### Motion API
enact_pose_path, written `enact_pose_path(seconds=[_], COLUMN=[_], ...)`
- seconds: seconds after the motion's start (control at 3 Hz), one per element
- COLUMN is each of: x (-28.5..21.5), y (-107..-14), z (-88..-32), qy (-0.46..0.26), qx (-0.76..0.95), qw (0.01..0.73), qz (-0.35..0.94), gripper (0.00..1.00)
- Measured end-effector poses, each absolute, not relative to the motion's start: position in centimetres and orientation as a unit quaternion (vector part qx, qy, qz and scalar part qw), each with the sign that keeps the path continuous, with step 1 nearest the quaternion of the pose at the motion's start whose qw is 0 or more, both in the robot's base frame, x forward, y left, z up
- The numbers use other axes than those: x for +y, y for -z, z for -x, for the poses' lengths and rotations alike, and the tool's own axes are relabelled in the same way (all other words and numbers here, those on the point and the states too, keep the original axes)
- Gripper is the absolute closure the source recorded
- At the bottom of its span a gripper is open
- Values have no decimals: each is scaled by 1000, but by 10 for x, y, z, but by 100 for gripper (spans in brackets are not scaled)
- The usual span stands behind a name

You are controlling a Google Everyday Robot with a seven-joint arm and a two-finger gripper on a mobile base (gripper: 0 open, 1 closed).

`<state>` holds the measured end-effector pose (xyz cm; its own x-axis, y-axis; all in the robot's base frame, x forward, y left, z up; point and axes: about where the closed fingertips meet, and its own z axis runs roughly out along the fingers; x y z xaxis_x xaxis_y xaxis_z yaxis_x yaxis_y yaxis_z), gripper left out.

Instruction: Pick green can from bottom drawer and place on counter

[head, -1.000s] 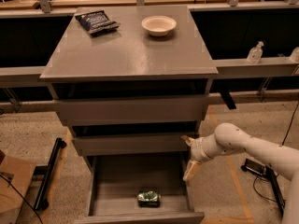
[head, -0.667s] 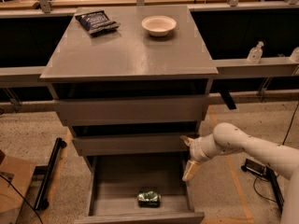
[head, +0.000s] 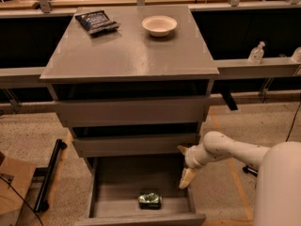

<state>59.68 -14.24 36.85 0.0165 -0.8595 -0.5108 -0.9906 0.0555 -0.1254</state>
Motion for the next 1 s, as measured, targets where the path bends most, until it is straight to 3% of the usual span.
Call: enact_pose_path(seconds=[1.0], x=[-100], y=[-252], z=[-590], qy=[-176], qx=[709], qw=[208], qz=[650], gripper=[0])
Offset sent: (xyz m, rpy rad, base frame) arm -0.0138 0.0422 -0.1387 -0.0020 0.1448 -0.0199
